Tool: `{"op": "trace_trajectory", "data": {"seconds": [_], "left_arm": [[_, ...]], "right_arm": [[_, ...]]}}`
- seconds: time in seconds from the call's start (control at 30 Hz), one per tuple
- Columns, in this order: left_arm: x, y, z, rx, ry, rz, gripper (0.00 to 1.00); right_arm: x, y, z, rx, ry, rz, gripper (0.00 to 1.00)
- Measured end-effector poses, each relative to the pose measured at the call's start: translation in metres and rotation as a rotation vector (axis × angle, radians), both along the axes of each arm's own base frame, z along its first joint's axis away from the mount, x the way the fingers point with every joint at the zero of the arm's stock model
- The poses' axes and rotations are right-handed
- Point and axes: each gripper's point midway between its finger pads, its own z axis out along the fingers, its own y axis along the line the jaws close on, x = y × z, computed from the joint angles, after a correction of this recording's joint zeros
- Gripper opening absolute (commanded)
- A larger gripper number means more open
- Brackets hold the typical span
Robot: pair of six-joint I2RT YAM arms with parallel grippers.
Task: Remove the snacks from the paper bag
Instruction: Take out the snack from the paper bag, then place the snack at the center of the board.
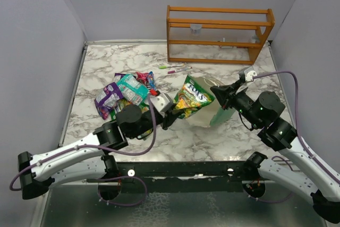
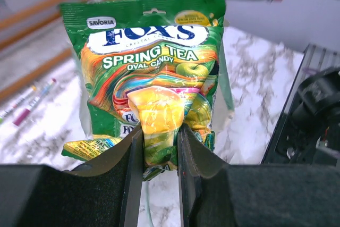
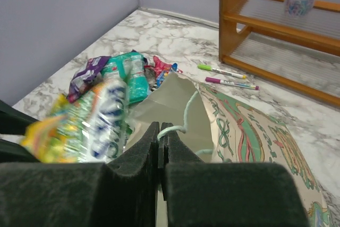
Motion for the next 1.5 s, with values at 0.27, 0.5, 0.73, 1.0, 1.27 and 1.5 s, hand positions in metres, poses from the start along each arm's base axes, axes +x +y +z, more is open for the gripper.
{"op": "trace_trajectory", "data": {"seconds": [0.27,0.5,0.73,1.0,1.27,1.5], "left_arm": [[0.000,0.047,0.095,-0.156,-0.150,0.102,0.00],[0.027,0.095,0.105,-0.160,-0.189,0.378,0.00],[0.066,0.161,0.015,-0.030,-0.102,0.854,0.00],[0.080,0.197,-0.086,0.028,0.055,1.084,0.00],[0.081,0.222,-0.166,0.122,0.254,1.246,0.37],[0.086,0.215,-0.151,0.015,0.295,1.260,0.70]], "right_arm": [[0.006,-0.013,-0.008,-0.048,0.006,-0.068,0.02],[0.006,-0.014,-0.010,-0.058,0.006,-0.073,0.02],[0.008,-0.012,-0.013,-0.066,0.015,-0.071,0.02],[0.007,-0.008,-0.014,-0.056,0.028,-0.054,0.02],[-0.001,0.003,-0.013,-0.021,0.049,0.012,0.02],[-0.003,0.020,0.003,0.051,0.040,0.083,0.02]]}}
